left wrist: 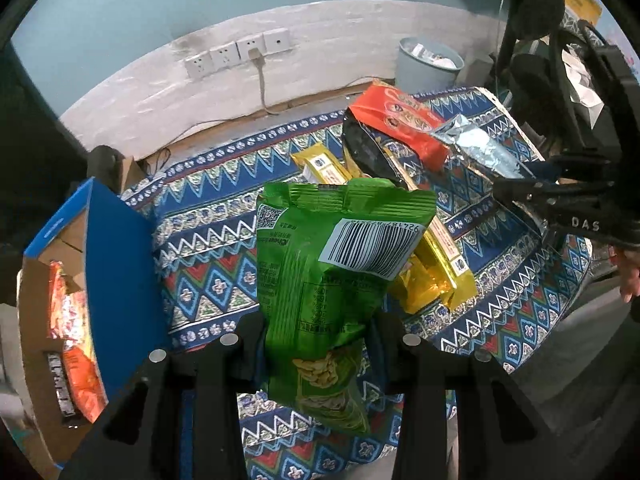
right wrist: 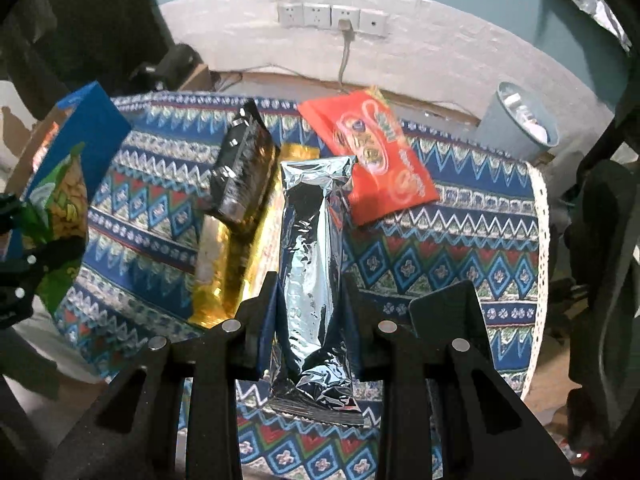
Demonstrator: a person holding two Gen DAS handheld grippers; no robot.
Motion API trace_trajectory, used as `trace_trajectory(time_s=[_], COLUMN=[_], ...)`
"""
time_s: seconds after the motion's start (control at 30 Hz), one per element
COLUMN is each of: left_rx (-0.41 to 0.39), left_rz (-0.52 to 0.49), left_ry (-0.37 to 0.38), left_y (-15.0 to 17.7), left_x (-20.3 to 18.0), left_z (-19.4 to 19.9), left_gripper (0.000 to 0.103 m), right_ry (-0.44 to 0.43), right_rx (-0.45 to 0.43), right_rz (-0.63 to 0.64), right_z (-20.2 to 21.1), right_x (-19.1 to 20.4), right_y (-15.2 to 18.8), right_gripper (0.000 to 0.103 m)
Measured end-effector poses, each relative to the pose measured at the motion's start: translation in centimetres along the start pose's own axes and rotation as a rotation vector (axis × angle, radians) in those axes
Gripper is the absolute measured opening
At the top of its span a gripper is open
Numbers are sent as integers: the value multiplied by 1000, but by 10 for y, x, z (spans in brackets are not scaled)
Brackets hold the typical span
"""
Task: Organize snacks
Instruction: 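Grasp the green snack bag with the left tool while the right tool grasps the silver bag, then carry both bags over the cardboard box and release them inside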
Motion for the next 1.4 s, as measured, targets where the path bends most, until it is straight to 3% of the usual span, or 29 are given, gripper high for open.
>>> trace_trajectory(time_s=[0.67,1.4], left_rx=[-79,-125], left_rz=[80,219], left_ry=[-2,-79], left_y=[3,34], left_x=[42,125], left_z=[41,55], left_gripper=[40,40], right_ry=[-93,-187], right_rx=[-91,-92], right_rz=[85,231], right_z=[28,5], right_x=[60,164], right_y=[-32,-78], right_gripper=[27,28])
Point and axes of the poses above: each gripper's, at about its wrist camera, not at the fingertips, and z roughly against the way its jaws point, x to its left, y to its underside, the point moved 3 cm from there along -z, roughly the way its jaws point, and after that the axes turned 14 degrees about -y, right-handed, at the moved point
